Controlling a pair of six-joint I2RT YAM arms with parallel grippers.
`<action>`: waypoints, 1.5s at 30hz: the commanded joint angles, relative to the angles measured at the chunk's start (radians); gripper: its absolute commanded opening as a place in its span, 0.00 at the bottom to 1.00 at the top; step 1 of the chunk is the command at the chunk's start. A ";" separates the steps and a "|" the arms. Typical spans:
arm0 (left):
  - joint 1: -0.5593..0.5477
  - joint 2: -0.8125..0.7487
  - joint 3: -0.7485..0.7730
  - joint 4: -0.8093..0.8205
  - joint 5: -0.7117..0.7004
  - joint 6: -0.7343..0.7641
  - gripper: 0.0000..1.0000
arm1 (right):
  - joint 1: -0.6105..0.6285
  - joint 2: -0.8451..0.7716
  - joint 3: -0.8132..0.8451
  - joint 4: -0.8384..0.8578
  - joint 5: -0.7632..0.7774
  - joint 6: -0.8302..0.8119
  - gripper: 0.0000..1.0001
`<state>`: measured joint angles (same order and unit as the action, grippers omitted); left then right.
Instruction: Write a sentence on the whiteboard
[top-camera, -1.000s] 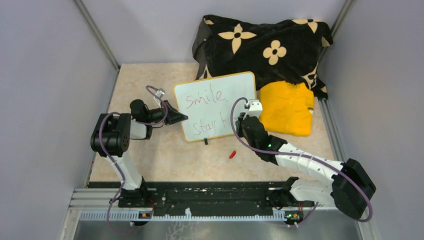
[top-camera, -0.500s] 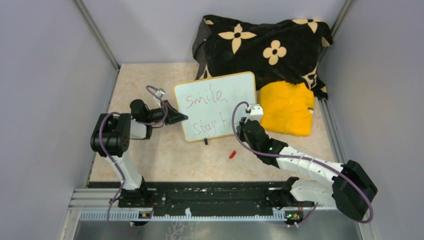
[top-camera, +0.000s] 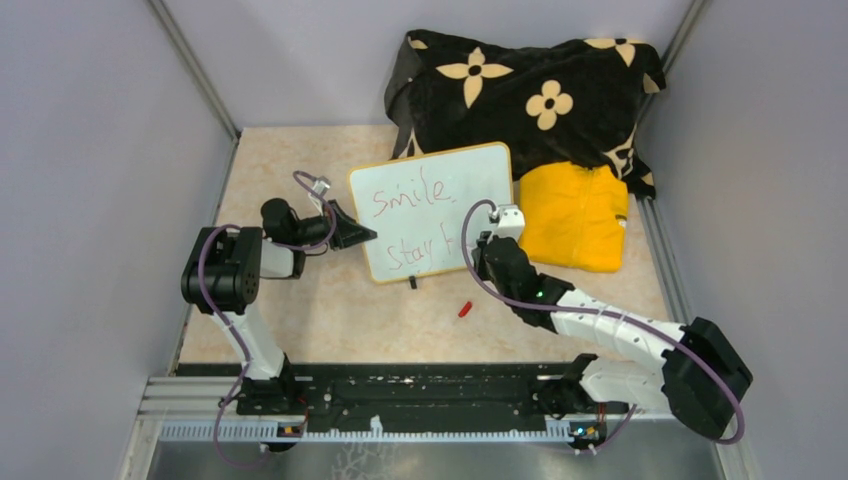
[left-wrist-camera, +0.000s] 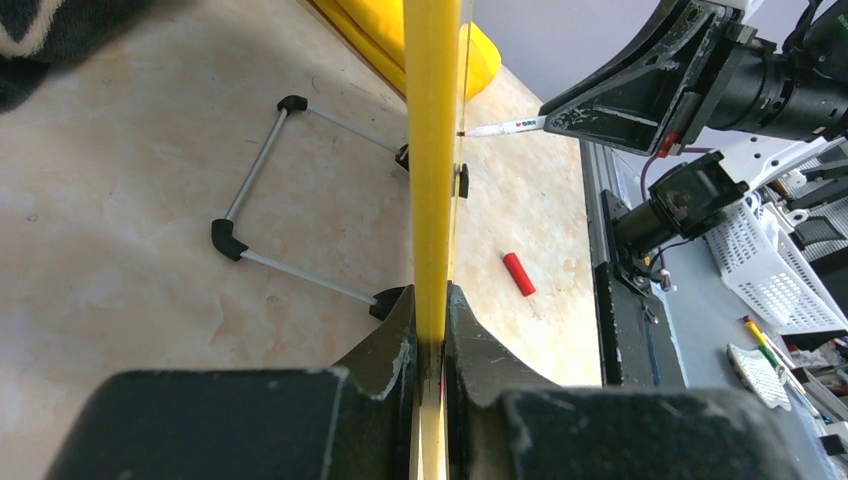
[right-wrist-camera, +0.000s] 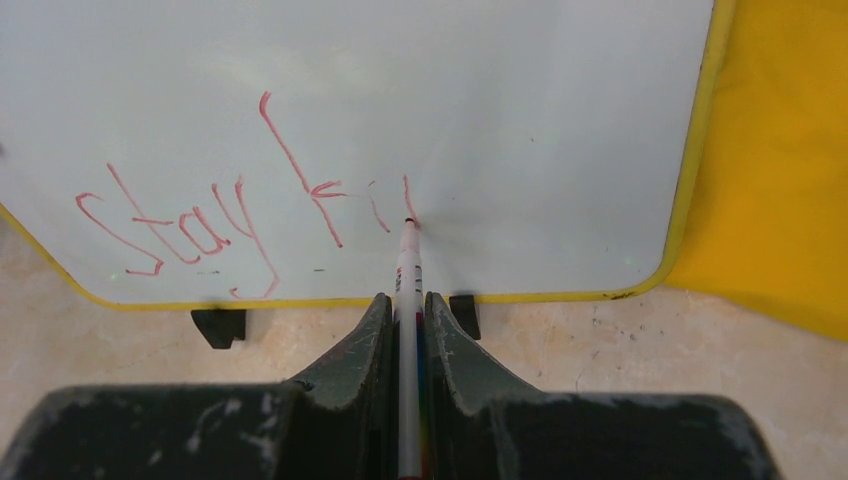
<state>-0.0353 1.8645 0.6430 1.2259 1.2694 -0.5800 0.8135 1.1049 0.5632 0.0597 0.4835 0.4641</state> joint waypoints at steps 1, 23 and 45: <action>-0.026 0.033 -0.007 -0.101 -0.053 0.077 0.00 | -0.019 0.014 0.061 0.039 0.015 -0.016 0.00; -0.026 0.033 -0.007 -0.101 -0.053 0.077 0.00 | -0.063 0.017 0.104 0.040 0.017 -0.027 0.00; -0.026 0.032 -0.007 -0.101 -0.052 0.077 0.00 | -0.074 -0.043 0.037 -0.006 0.033 -0.005 0.00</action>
<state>-0.0433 1.8641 0.6449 1.2224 1.2610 -0.5766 0.7498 1.0904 0.6140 0.0418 0.5076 0.4484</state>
